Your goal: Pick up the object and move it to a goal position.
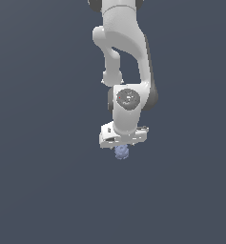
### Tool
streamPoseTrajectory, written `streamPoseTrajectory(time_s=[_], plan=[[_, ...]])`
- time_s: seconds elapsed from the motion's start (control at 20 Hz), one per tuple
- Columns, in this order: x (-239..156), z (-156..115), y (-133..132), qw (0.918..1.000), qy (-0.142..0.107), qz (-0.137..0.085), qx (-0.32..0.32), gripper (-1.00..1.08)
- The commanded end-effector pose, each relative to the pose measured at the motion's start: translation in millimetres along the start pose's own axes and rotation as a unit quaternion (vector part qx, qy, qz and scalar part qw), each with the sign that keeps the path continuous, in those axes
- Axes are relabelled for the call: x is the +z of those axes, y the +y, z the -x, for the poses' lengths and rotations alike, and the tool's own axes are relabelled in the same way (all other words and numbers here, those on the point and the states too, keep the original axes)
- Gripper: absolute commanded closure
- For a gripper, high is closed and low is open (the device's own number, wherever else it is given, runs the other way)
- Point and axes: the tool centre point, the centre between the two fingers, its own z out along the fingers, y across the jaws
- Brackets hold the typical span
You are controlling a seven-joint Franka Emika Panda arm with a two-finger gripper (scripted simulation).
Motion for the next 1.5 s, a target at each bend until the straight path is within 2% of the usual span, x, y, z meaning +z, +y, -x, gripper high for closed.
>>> streamPoseTrajectory(time_s=[0.0,0.45,0.7,0.75,1.45], plan=[[3,0,0,1.0,0.0,0.0,0.0,-0.92],[44,1,-1,1.0,0.001,0.0,-0.001,-0.92],[50,-1,0,1.0,0.001,0.0,-0.001,-0.92],[50,-1,0,1.0,0.001,0.0,-0.001,1.08],[45,-1,6,1.0,0.001,0.0,-0.001,1.08]])
